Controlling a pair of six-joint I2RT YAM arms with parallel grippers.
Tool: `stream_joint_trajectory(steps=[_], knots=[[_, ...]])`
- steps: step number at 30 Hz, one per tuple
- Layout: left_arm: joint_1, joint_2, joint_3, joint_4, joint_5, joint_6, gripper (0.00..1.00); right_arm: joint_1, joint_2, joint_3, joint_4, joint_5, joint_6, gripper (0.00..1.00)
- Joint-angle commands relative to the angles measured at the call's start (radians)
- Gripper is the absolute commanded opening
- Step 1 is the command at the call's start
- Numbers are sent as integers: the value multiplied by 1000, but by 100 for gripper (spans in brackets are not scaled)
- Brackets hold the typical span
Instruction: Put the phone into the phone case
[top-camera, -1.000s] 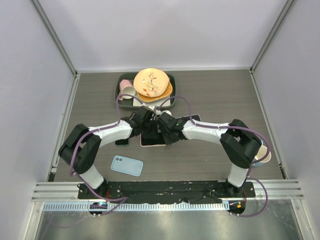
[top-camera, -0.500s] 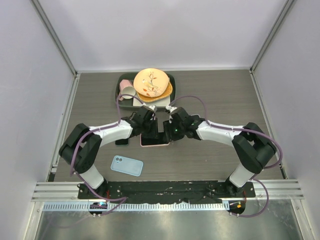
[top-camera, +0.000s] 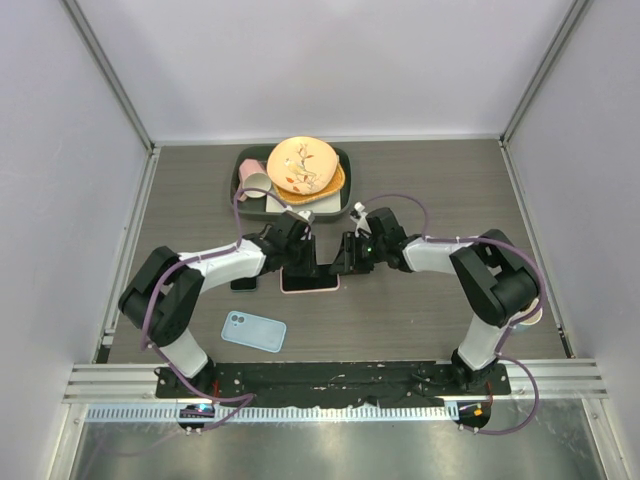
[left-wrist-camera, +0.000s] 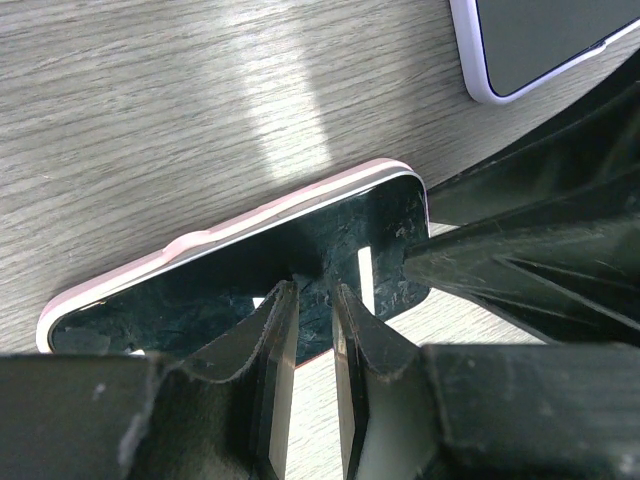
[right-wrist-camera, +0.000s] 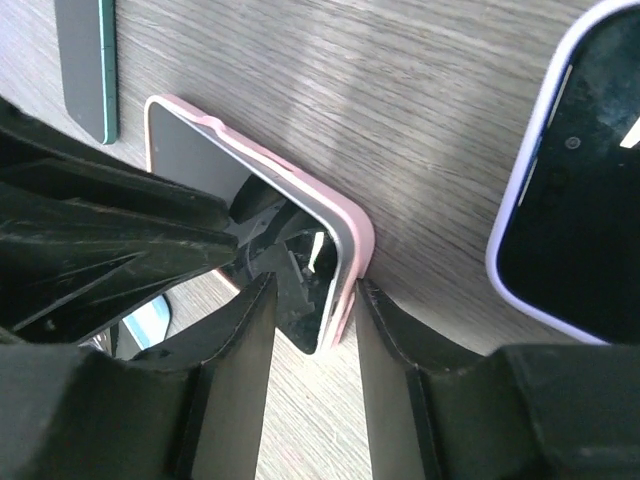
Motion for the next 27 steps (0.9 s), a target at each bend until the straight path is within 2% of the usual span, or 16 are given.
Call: stream_joint_trajectory(steps=[1,11,16,27], knots=[[-1,55,-34,-122,-53,31,25,-2,37,3,71,-55,34,41],[-1,64,-23,-130,-58,37,25,-1,140,71,-102,71,-29,16],[-1,81,-7,-138,-67,43,25,2,204,89,-179,114,-61,11],[-21,130,49,-171,-85,52,24,36,275,89,-282,271,-86,9]])
